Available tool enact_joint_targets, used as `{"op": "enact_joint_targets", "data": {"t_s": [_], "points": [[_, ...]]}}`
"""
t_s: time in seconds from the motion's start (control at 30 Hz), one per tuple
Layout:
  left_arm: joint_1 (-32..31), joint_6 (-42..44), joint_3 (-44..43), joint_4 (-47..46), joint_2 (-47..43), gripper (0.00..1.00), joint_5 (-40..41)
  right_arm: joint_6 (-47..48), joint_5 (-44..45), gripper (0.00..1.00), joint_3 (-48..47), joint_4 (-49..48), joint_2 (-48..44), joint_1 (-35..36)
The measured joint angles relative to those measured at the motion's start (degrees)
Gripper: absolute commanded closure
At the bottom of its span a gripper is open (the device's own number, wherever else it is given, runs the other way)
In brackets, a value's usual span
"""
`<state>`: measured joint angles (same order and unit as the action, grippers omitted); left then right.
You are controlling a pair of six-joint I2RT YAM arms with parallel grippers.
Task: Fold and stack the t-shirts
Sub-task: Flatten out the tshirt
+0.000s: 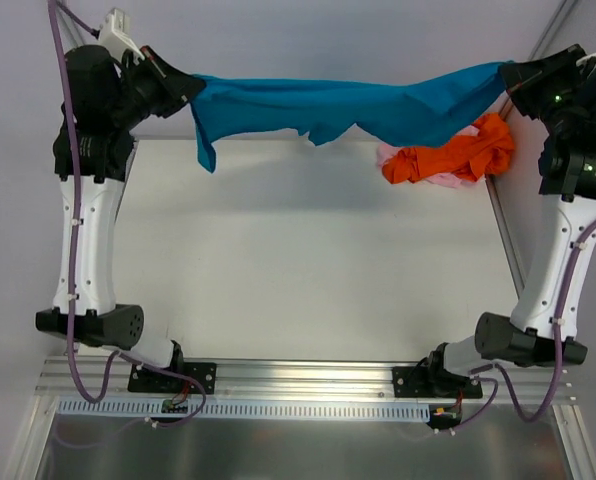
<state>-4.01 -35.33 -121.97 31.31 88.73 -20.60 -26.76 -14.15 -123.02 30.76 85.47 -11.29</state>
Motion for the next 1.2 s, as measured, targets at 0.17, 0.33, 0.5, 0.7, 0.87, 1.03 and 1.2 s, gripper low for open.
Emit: {"op": "enact_joint_targets", "data": {"t_s": [0.17,0.33,0.5,0.7,0.87,1.03,1.2], "points": [[0.0,-2.7,20.2,-2.1,-12.5,0.01,-2.8,2.0,-1.8,0.00,15.8,0.0,-11.2,-0.2],[0.0,-6.1,35.4,-2.0,-20.4,0.01,-6.1,4.3,-0.2,0.00,21.7,5.3,-15.9,-0.2],[0.0,-6.5,37.7,-1.4,-21.3,0.01,-7.8,6.0,2.9,0.01,19.4,7.5,-15.9,-0.3],[0.0,-6.6,40.2,-3.8,-23.1,0.01,-7.7,6.2,3.3,0.01,18.2,7.5,-15.3,-0.3],[0.0,-9.1,50.8,-11.2,-23.9,0.01,-7.4,4.0,-2.3,0.00,19.2,5.4,-9.2,-0.3],[-0.3,-12.3,58.3,-20.4,-13.5,0.01,-7.4,2.2,-11.0,0.01,24.4,0.9,5.7,1.8],[-2.8,-11.6,57.9,-27.6,-0.2,0.01,-6.6,1.5,-15.6,0.01,27.5,0.7,23.2,5.7]]}}
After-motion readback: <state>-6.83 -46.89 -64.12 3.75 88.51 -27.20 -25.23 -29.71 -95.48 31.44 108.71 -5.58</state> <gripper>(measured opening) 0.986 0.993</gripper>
